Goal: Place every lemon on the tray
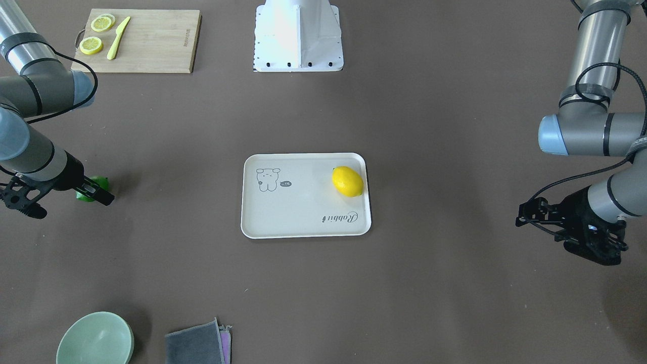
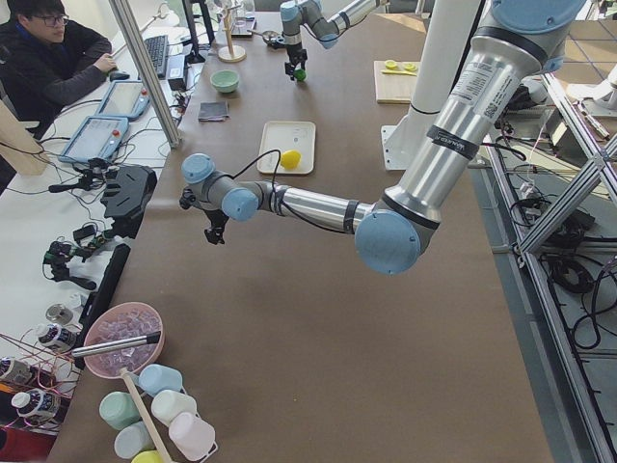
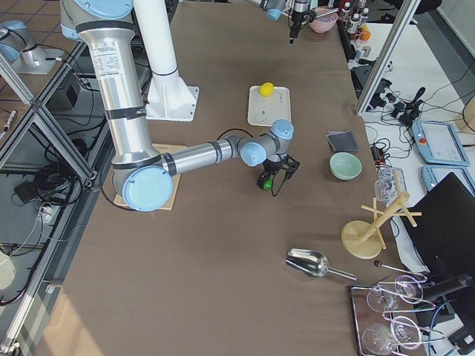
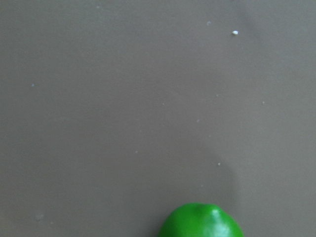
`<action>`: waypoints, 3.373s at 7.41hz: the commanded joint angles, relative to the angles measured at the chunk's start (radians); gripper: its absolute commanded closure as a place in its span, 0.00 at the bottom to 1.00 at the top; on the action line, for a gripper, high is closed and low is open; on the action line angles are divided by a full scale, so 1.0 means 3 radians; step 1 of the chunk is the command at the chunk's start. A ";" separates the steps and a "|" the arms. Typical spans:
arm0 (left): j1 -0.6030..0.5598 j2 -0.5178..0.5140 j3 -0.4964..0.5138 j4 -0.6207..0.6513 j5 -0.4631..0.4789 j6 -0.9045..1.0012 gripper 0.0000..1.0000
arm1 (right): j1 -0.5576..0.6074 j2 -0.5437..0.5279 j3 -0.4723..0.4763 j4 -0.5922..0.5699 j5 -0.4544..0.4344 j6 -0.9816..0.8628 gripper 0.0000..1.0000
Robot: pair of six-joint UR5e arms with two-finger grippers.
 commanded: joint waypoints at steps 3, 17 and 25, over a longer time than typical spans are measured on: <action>0.0029 0.0005 0.0036 0.0005 0.0000 -0.0009 0.03 | -0.0033 0.0020 0.0209 -0.0081 0.0099 0.0025 1.00; 0.0034 0.0000 0.0041 0.0005 -0.0036 -0.0177 0.03 | -0.0631 0.1570 -0.0500 0.0110 0.0048 0.0076 0.00; -0.0230 0.0071 -0.0128 0.0030 -0.0046 -0.0285 0.01 | 0.0087 0.1096 -0.0404 0.0256 0.0160 -0.0730 0.00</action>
